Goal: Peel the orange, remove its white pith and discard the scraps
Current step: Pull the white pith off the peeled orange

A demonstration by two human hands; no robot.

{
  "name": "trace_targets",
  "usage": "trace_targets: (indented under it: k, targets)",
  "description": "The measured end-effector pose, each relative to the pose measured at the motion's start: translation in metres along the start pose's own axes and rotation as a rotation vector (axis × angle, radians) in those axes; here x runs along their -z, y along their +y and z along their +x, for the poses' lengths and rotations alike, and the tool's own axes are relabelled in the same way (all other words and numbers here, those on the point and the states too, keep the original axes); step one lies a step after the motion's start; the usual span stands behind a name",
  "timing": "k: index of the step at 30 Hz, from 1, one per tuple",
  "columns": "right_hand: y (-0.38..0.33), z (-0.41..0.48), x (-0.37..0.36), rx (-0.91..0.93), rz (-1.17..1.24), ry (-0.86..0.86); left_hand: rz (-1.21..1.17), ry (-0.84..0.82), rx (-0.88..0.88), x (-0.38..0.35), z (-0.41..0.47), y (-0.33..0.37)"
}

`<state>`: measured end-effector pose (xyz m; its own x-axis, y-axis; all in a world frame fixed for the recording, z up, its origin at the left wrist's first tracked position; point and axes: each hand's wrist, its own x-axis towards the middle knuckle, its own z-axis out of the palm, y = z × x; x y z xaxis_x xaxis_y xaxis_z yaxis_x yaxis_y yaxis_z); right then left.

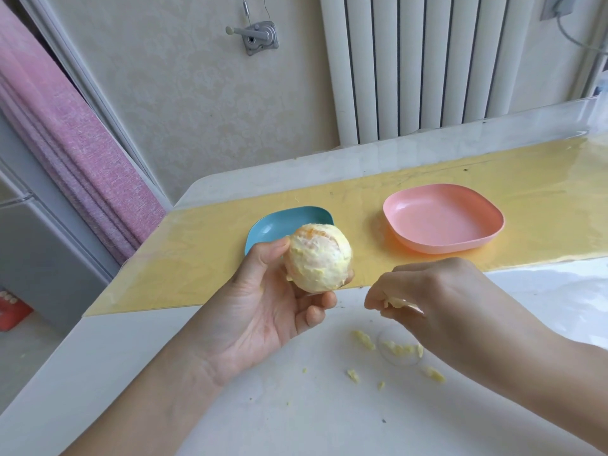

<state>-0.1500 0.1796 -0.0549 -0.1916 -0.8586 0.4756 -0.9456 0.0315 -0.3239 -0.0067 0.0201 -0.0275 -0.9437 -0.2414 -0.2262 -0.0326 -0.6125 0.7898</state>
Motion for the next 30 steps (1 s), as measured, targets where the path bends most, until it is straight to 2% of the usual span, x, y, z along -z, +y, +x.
trace_targets:
  k: [5,8,12,18,24,30]
  targets:
    - [0.001,0.003,0.009,0.008,-0.044,-0.073,0.016,-0.045,0.011,-0.001,-0.001,0.0]
    - [0.002,0.005,0.012,0.043,-0.115,0.053,0.055,-0.057,-0.013,0.0,0.0,-0.001]
    - [0.004,0.005,0.014,-0.026,-0.106,0.196,0.108,0.007,-0.048,-0.001,0.0,-0.003]
    - [0.002,0.006,0.015,0.041,-0.026,0.265,0.005,0.028,-0.018,-0.008,-0.002,-0.004]
    - [0.006,0.008,0.012,0.036,-0.153,0.215,0.006,-0.125,0.041,-0.011,-0.005,-0.004]
    - [0.003,0.009,0.014,-0.02,-0.083,0.262,0.055,-0.106,-0.041,-0.009,-0.005,-0.008]
